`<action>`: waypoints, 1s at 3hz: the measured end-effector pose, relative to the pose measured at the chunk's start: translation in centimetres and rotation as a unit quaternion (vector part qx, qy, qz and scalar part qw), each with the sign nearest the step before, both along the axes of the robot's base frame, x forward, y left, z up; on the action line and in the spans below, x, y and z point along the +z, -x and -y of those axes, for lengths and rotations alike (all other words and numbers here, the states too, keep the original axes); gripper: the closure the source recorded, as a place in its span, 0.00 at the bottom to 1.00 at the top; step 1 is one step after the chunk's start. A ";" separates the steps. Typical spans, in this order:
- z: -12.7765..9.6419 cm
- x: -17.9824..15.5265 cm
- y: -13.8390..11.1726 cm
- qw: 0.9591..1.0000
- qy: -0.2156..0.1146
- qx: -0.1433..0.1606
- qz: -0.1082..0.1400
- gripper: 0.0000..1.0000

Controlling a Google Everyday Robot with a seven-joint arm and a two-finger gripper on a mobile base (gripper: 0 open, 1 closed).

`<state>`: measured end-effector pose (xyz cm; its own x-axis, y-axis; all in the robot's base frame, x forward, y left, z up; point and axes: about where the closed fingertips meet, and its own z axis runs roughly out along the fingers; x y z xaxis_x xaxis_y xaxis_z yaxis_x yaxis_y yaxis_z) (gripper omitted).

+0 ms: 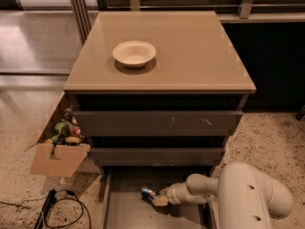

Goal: Place redbull can into bottom drawer

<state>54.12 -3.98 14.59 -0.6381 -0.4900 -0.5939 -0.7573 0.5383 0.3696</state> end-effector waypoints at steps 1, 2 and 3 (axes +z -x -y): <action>0.0 0.0 0.0 1.000 0.000 0.000 0.000 0.09; 0.0 0.0 0.0 1.000 0.000 0.000 0.000 0.00; 0.0 0.0 0.0 1.000 0.000 0.000 0.000 0.00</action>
Offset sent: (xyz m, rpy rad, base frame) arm 0.0000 0.0000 0.0000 0.0000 0.0000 0.0000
